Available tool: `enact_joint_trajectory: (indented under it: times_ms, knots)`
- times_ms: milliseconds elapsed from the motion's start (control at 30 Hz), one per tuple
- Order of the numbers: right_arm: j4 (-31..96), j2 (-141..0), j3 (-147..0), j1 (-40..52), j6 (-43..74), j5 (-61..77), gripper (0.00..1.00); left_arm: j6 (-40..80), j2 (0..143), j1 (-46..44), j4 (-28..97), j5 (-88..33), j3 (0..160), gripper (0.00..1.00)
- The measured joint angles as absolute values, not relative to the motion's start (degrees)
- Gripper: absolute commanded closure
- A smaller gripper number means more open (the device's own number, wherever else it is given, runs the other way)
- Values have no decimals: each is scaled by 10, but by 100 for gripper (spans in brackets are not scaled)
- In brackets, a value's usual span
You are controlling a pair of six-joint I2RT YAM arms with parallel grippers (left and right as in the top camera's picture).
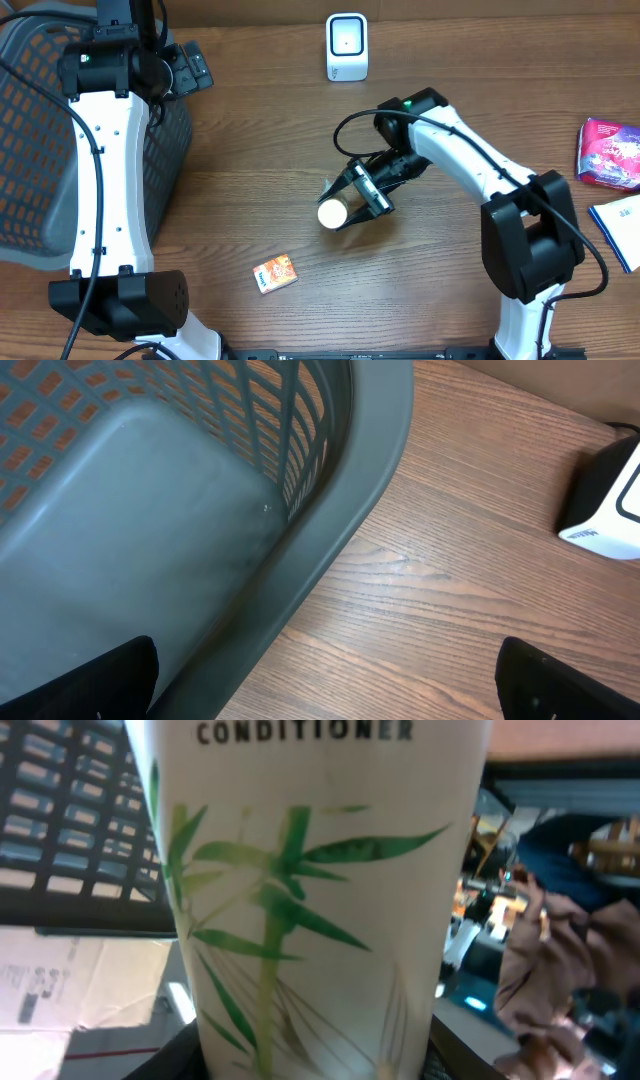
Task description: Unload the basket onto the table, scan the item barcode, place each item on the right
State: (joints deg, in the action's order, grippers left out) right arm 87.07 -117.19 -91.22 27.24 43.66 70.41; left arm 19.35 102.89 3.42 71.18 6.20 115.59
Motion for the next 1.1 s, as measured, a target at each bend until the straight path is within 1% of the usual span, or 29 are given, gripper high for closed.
enact_joint_trajectory:
  times_ms: [300, 600, 633, 667, 767, 833, 867, 933, 1000, 1067, 1100]
  knots:
    - [831, -1172, -912, 299, 535, 740, 74, 194, 1029, 34, 712, 62, 1156, 0]
    - [774, -1172, -912, 307, 570, 788, 73, 194, 1029, 34, 712, 62, 1156, 0]
    - [769, -1172, -912, 307, 570, 789, 71, 194, 1029, 34, 712, 62, 1156, 0]
    - [757, -1172, -912, 306, 571, 788, 68, 194, 1029, 34, 712, 62, 1156, 0]
    - [736, -1172, -912, 300, 576, 775, 65, 194, 1029, 34, 712, 62, 1156, 0]
    - [733, -1172, -912, 297, 581, 764, 65, 194, 1029, 34, 712, 62, 1156, 0]
    - [732, -1172, -912, 297, 583, 760, 69, 194, 1029, 34, 712, 62, 1156, 0]
    - [731, -1172, -912, 298, 585, 760, 73, 194, 1029, 34, 712, 62, 1156, 0]
    - [731, -1172, -912, 304, 588, 768, 73, 194, 1029, 34, 712, 62, 1156, 0]
    - [731, -1172, -912, 321, 612, 776, 68, 194, 1029, 34, 712, 62, 1156, 0]
    - [731, -1172, -912, 324, 615, 776, 68, 194, 1029, 34, 712, 62, 1156, 0]
